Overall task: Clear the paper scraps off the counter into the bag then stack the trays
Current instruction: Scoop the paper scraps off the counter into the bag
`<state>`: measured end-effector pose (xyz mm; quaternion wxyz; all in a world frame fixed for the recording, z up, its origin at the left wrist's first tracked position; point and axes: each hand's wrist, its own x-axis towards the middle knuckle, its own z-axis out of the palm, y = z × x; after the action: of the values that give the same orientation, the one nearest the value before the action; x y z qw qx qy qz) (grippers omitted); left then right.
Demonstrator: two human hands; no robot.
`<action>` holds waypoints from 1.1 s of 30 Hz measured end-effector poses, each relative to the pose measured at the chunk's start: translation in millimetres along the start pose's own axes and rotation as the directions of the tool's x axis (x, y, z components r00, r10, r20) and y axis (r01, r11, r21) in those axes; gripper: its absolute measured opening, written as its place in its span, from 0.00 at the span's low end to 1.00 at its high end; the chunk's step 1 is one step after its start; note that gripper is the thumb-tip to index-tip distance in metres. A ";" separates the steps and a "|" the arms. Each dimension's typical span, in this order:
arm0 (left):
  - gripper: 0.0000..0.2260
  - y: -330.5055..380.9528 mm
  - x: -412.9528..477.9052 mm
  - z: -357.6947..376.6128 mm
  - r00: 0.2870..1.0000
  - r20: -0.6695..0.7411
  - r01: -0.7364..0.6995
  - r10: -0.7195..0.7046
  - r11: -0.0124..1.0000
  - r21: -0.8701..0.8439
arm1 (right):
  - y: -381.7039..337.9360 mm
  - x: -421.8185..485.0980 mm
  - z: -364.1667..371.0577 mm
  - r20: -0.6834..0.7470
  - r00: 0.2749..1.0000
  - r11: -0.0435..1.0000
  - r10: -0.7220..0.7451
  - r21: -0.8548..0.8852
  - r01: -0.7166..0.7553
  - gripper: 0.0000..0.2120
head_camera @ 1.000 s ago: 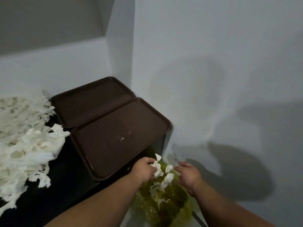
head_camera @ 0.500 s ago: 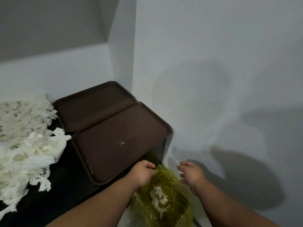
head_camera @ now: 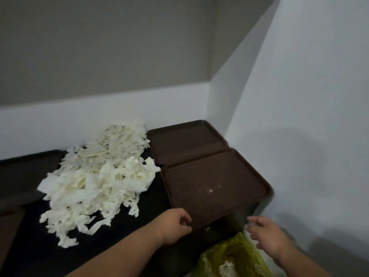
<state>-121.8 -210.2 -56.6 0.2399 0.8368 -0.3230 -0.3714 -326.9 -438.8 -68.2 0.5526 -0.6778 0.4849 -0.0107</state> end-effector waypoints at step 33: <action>0.22 -250.2 -130.1 -153.4 0.891 -0.394 0.294 -0.225 0.948 0.124 | -180.3 -39.5 313.9 0.490 0.795 0.474 -0.359 -0.638 0.607 0.25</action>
<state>20.9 77.3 -63.0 0.1684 0.9461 -0.1884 -0.2026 -58.7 -195.2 -32.8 0.2464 -0.9488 0.1409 0.1385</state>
